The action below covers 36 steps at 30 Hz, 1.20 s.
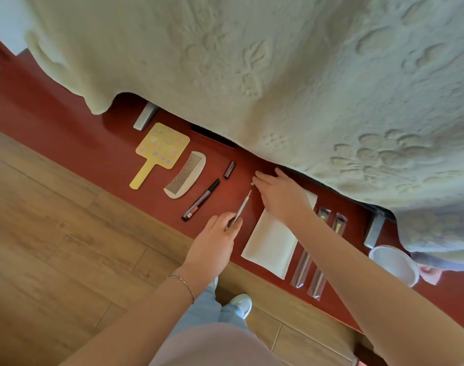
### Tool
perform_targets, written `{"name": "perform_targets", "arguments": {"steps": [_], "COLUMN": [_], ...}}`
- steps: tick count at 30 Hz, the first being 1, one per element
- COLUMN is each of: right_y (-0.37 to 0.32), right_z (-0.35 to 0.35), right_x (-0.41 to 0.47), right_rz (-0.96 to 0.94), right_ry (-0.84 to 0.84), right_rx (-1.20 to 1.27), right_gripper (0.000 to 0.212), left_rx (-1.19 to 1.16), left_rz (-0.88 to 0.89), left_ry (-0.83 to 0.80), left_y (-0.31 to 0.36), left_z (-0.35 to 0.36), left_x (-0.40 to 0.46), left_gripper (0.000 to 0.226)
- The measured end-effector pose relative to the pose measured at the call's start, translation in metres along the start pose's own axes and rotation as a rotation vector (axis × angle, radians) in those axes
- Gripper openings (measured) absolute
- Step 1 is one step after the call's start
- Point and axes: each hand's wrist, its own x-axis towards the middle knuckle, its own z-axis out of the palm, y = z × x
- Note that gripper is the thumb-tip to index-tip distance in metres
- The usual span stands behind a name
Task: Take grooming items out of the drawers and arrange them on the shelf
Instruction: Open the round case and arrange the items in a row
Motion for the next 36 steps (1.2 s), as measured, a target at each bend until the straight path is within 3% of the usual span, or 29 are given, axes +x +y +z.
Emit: {"name": "perform_targets", "arguments": {"steps": [12,18,24,29,36], "right_y": [0.005,-0.009,-0.024,-0.028,-0.020], "right_z": [0.003,-0.014,-0.010,0.000,-0.006], "right_x": [-0.004,0.006,0.040,0.055,0.046], "right_rz": [-0.001,0.020,0.013,0.066,0.060], "right_ry": [-0.046,0.123,-0.091,-0.208,-0.200], "right_rx": [0.070,0.182,0.320,0.316,0.326], "right_gripper": [0.043,0.027,0.035,0.033,0.031], "left_rx": [-0.019,0.130,0.183,0.085,0.010], "left_rz": [-0.002,-0.045,-0.138,-0.115,-0.054], "left_ry": [0.062,0.171,0.138,0.144,0.118], "left_y": [0.000,-0.020,-0.043,-0.047,-0.034], "left_z": [-0.001,-0.022,-0.030,-0.028,-0.021], "left_x": [0.000,0.006,0.011,0.008,0.006], "left_gripper": [0.042,0.033,0.042,0.050,0.048]}}
